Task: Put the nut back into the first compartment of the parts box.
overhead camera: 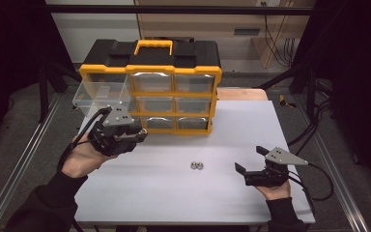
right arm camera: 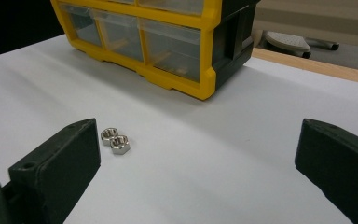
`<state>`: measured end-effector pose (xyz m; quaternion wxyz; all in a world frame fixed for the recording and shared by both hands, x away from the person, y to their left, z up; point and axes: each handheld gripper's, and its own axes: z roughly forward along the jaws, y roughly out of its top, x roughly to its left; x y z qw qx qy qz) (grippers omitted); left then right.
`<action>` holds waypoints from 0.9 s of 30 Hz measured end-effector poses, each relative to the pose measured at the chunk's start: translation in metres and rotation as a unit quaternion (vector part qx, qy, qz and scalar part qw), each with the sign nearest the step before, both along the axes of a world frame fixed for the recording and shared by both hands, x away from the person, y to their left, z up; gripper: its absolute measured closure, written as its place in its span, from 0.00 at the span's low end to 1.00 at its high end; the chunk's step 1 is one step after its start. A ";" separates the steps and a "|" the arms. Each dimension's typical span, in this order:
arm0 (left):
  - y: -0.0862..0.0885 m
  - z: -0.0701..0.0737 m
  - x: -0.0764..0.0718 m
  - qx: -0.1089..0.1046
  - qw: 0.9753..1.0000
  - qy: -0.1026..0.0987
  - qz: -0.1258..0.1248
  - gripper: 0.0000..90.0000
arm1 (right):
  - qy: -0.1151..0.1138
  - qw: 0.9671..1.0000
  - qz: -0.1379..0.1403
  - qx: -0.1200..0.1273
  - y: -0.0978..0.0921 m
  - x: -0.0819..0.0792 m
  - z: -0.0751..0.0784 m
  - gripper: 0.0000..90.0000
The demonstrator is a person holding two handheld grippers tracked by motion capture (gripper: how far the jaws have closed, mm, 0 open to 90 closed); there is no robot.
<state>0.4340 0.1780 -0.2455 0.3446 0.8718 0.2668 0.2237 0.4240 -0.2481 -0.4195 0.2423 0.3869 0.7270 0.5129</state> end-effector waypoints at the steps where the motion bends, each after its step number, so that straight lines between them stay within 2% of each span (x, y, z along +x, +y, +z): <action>1: 0.001 0.002 0.000 -0.001 1.000 -0.002 0.002 0.77 | 0.000 1.000 0.000 0.000 0.000 0.000 0.000 0.01; 6: 0.007 0.013 0.002 -0.008 1.000 -0.008 0.009 0.77 | 0.000 1.000 0.000 0.001 0.000 0.000 0.000 0.01; 7: 0.009 0.017 0.002 -0.001 1.000 -0.008 0.008 0.77 | 0.000 1.000 0.003 0.002 0.000 0.000 0.000 0.01; 8: 0.012 0.022 0.003 -0.008 1.000 -0.011 0.014 0.77 | 0.001 1.000 0.004 0.003 0.000 0.000 0.000 0.01; 11: 0.015 0.028 0.005 -0.008 1.000 -0.013 0.020 0.77 | 0.001 1.000 0.003 0.003 0.000 0.000 0.000 0.01; 12: 0.020 0.033 0.007 -0.008 1.000 -0.014 0.026 0.77 | -0.001 1.000 0.001 -0.001 0.000 0.000 0.000 0.01; 13: 0.022 0.036 0.008 -0.017 0.999 -0.016 0.031 0.77 | 0.000 1.000 0.001 -0.001 0.000 0.000 0.000 0.01; 18: 0.030 0.048 0.011 -0.021 0.999 -0.021 0.041 0.77 | 0.001 1.000 0.001 -0.001 0.000 0.000 0.000 0.01; 21: 0.037 0.057 0.015 -0.029 0.998 -0.027 0.055 0.77 | 0.000 1.000 0.002 -0.002 0.001 0.000 -0.001 0.01; 27: 0.044 0.064 0.023 -0.034 0.996 -0.033 0.076 0.77 | 0.000 1.000 0.001 -0.002 0.000 0.000 0.000 0.01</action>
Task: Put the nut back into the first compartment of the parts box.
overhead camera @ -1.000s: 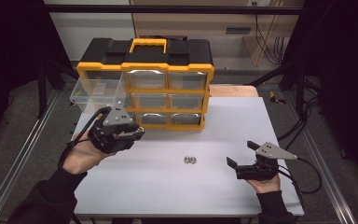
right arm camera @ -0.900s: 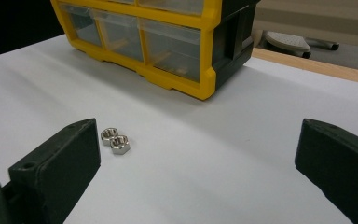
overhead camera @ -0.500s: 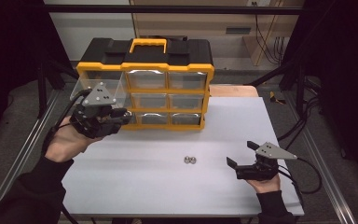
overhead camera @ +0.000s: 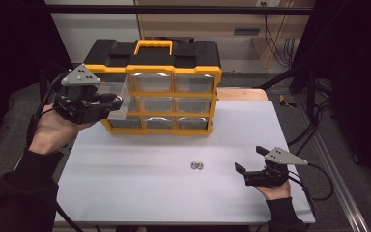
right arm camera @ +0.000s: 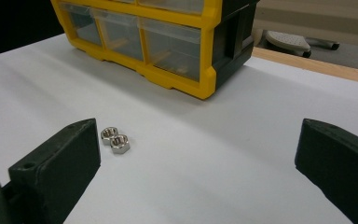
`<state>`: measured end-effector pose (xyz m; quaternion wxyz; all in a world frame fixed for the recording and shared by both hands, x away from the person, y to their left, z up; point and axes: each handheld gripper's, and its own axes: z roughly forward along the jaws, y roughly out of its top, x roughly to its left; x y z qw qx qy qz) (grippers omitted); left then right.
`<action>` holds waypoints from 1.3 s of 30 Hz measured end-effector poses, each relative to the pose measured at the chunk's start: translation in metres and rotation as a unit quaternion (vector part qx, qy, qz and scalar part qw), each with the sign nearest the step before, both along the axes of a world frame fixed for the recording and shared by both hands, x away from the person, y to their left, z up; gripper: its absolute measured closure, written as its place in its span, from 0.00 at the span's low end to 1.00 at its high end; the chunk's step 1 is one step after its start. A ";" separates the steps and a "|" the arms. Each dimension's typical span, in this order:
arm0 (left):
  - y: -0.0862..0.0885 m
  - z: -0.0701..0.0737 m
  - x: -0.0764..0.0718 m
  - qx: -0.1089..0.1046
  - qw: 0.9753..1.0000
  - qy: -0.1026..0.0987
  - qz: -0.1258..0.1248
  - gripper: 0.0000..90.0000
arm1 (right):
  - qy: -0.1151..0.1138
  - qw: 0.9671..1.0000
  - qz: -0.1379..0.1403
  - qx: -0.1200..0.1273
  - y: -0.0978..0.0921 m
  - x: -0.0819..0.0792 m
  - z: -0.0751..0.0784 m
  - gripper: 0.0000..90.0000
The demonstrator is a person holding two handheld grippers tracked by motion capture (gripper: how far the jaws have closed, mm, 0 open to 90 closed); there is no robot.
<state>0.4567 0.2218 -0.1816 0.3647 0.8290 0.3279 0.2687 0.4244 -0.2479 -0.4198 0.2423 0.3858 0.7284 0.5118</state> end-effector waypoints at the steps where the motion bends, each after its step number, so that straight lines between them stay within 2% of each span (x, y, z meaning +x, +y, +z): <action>1: 0.001 0.002 0.001 -0.001 1.000 0.000 0.003 0.77 | 0.001 1.000 0.000 0.001 0.000 0.000 0.000 0.01; 11: 0.016 0.011 0.019 -0.003 0.999 0.001 0.045 0.77 | 0.000 1.000 0.000 0.000 0.000 0.000 0.000 0.01; 14: 0.019 0.010 0.025 0.000 0.998 -0.001 0.058 0.77 | 0.000 1.000 0.000 0.000 0.000 0.000 0.000 0.01; 17: 0.022 0.009 0.029 -0.008 0.998 -0.002 0.066 0.77 | 0.001 1.000 0.002 0.003 0.000 0.000 0.000 0.01; 22: 0.029 0.001 0.043 -0.010 0.996 0.008 0.084 0.77 | 0.001 1.000 0.001 0.000 0.000 0.000 0.000 0.01; 28: 0.032 -0.008 0.052 -0.015 0.995 0.020 0.093 0.77 | 0.001 1.000 0.003 0.003 0.000 0.000 0.000 0.01; 31: 0.032 -0.010 0.055 -0.013 0.995 0.016 0.093 0.77 | 0.000 1.000 0.000 -0.001 0.000 0.000 0.000 0.01; 39: 0.032 -0.021 0.063 -0.007 0.995 0.032 0.095 0.77 | 0.001 1.000 0.001 0.000 0.000 0.000 0.000 0.01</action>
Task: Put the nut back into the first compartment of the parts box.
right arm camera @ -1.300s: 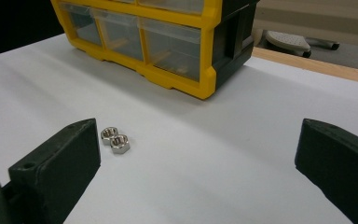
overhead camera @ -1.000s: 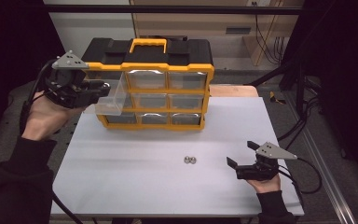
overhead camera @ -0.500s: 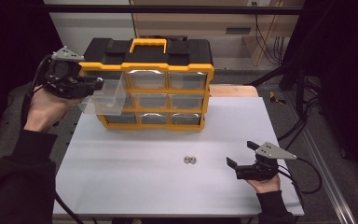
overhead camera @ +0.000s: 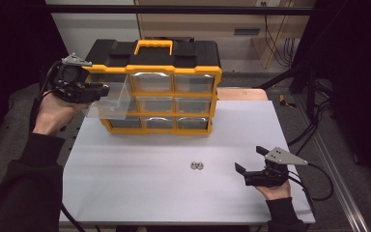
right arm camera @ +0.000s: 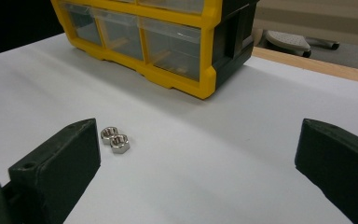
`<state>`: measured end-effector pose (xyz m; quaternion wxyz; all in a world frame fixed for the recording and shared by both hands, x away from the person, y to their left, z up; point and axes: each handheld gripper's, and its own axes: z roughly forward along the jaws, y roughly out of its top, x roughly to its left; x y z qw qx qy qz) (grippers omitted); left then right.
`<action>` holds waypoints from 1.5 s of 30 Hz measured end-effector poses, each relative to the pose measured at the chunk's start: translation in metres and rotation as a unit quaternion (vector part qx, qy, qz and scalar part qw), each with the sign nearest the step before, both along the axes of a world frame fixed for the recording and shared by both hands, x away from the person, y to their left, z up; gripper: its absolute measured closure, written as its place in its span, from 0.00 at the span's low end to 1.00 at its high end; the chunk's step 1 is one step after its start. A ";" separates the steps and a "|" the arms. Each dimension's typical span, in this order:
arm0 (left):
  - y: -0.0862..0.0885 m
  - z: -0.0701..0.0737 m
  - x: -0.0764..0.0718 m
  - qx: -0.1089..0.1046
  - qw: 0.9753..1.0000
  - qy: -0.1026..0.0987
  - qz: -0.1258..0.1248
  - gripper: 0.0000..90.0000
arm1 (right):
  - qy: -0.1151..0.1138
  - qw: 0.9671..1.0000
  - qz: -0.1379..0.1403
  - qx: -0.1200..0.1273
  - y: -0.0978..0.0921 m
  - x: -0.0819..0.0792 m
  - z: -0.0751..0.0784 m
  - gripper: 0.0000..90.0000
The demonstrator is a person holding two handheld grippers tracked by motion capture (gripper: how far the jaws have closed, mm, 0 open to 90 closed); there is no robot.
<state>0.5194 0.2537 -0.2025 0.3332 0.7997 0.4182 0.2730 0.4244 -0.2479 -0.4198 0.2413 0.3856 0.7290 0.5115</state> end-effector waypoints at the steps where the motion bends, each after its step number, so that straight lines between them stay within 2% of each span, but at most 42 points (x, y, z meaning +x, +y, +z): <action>1: -0.001 -0.001 0.000 -0.002 1.000 0.008 0.003 0.77 | 0.000 1.000 0.000 -0.001 0.000 0.000 0.000 0.01; 5: -0.002 -0.005 0.003 0.002 1.000 0.012 0.005 0.77 | 0.001 1.000 0.003 0.002 0.000 0.000 0.000 0.01; 6: -0.003 -0.007 0.004 0.005 1.000 0.020 0.006 0.77 | 0.001 1.000 0.003 0.002 0.000 0.000 0.000 0.01; 14: -0.005 -0.011 0.008 0.005 0.999 0.038 0.015 0.77 | -0.001 1.000 -0.001 -0.001 0.000 0.000 0.000 0.01; 19: -0.006 -0.011 0.008 0.008 0.999 0.040 0.018 0.76 | -0.001 1.000 0.000 0.000 0.000 0.000 0.000 0.01; 23: -0.006 -0.010 0.006 0.001 1.000 0.023 0.020 0.69 | -0.002 1.000 0.000 -0.001 0.001 0.000 0.000 0.01; 28: -0.002 -0.006 0.001 -0.022 1.000 0.001 0.015 0.58 | -0.001 1.000 -0.001 0.000 0.000 0.000 0.000 0.01; 32: 0.001 -0.001 -0.007 -0.048 0.999 -0.023 0.006 0.47 | -0.001 1.000 -0.001 0.000 0.000 0.000 0.001 0.01; 33: 0.001 -0.001 -0.007 -0.048 0.999 -0.023 0.006 0.45 | -0.001 1.000 0.000 0.000 0.000 0.000 0.001 0.01; 34: 0.002 0.001 -0.009 -0.053 0.998 -0.027 0.001 0.42 | 0.000 1.000 -0.001 0.001 0.000 0.000 0.001 0.01; 35: 0.002 0.003 -0.015 -0.066 0.997 -0.042 -0.005 0.39 | 0.000 1.000 -0.001 0.001 0.000 -0.001 0.001 0.01; 36: 0.002 0.004 -0.018 -0.065 0.997 -0.049 -0.010 0.37 | -0.002 1.000 0.000 0.000 0.000 0.000 0.001 0.01; 39: 0.001 0.005 -0.026 -0.075 0.995 -0.060 -0.017 0.29 | -0.001 1.000 -0.001 0.002 0.000 -0.001 0.001 0.01; 41: 0.001 0.005 -0.028 -0.074 0.995 -0.066 -0.026 0.26 | -0.001 1.000 -0.001 0.002 0.000 -0.001 0.001 0.01; 43: -0.002 0.004 -0.035 -0.087 0.992 -0.078 -0.036 0.23 | -0.002 1.000 -0.001 0.000 0.000 0.000 0.001 0.01; 45: -0.003 0.002 -0.040 -0.089 0.992 -0.079 -0.051 0.19 | -0.002 1.000 -0.001 0.001 0.000 -0.001 0.001 0.01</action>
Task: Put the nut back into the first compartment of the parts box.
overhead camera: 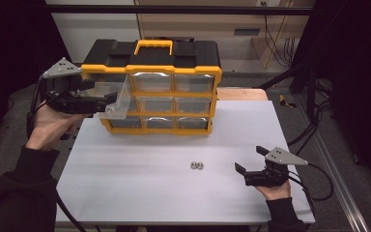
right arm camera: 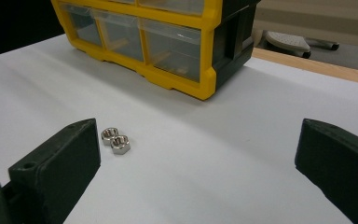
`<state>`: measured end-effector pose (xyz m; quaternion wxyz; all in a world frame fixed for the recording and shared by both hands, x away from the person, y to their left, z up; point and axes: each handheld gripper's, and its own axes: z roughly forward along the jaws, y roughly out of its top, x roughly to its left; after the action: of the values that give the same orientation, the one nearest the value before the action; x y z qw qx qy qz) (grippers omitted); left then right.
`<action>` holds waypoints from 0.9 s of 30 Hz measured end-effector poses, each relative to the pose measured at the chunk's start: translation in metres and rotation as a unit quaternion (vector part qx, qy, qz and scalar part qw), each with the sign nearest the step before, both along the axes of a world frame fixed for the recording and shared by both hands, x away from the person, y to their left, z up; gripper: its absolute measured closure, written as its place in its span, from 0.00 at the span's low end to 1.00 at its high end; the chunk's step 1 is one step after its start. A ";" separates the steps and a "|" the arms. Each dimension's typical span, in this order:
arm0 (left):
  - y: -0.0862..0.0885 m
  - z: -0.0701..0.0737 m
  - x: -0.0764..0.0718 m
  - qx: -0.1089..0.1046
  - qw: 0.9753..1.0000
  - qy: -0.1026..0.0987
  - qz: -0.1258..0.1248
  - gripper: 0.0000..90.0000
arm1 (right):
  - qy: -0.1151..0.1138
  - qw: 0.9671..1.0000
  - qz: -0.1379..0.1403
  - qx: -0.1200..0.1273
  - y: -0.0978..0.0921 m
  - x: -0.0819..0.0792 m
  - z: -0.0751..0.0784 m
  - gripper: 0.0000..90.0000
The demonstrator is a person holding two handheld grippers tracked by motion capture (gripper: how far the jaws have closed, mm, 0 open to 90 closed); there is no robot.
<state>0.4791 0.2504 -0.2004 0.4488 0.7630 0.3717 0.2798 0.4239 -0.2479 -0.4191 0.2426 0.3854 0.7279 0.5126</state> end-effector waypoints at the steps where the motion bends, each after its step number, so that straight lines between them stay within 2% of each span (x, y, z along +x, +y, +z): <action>1: -0.002 -0.002 -0.003 -0.003 1.000 0.004 -0.005 0.18 | 0.000 1.000 0.000 0.000 0.000 0.000 0.000 0.01; 5: -0.008 -0.006 -0.014 -0.006 1.000 -0.012 -0.027 0.14 | 0.001 1.000 0.000 0.002 0.000 -0.001 0.000 0.01; 6: -0.009 -0.007 -0.017 -0.005 0.999 -0.015 -0.035 0.13 | -0.005 1.000 0.004 -0.001 -0.001 0.000 0.000 0.01; 8: -0.013 -0.010 -0.022 -0.007 0.999 -0.025 -0.045 0.13 | 0.001 1.000 0.000 0.001 0.000 -0.001 0.000 0.01; 13: -0.024 -0.018 -0.036 -0.017 0.996 -0.044 -0.076 0.12 | 0.002 1.000 0.002 0.003 0.001 -0.001 0.000 0.01; 17: -0.035 -0.028 -0.042 -0.014 0.994 -0.052 -0.092 0.11 | 0.001 1.000 0.001 0.001 0.001 0.000 0.000 0.01; 18: -0.038 -0.031 -0.043 -0.008 0.994 -0.056 -0.091 0.11 | 0.001 1.000 0.001 0.000 0.001 0.000 0.000 0.01; 20: -0.045 -0.037 -0.044 -0.013 0.993 -0.053 -0.102 0.11 | 0.001 1.000 0.001 0.000 0.001 0.000 0.000 0.01; 22: -0.051 -0.043 -0.045 -0.009 0.992 -0.058 -0.107 0.11 | 0.002 1.000 0.003 0.002 0.002 0.000 0.000 0.01; 24: -0.059 -0.048 -0.046 -0.012 0.992 -0.048 -0.118 0.11 | 0.000 1.000 0.001 -0.002 0.001 0.000 -0.001 0.01; 27: -0.070 -0.057 -0.046 0.000 0.991 -0.042 -0.130 0.11 | 0.000 1.000 0.002 -0.001 0.001 0.000 0.000 0.01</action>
<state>0.4329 0.1807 -0.2572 0.4966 0.7923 0.2505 0.2509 0.4236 -0.2470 -0.4194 0.2414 0.3840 0.7291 0.5124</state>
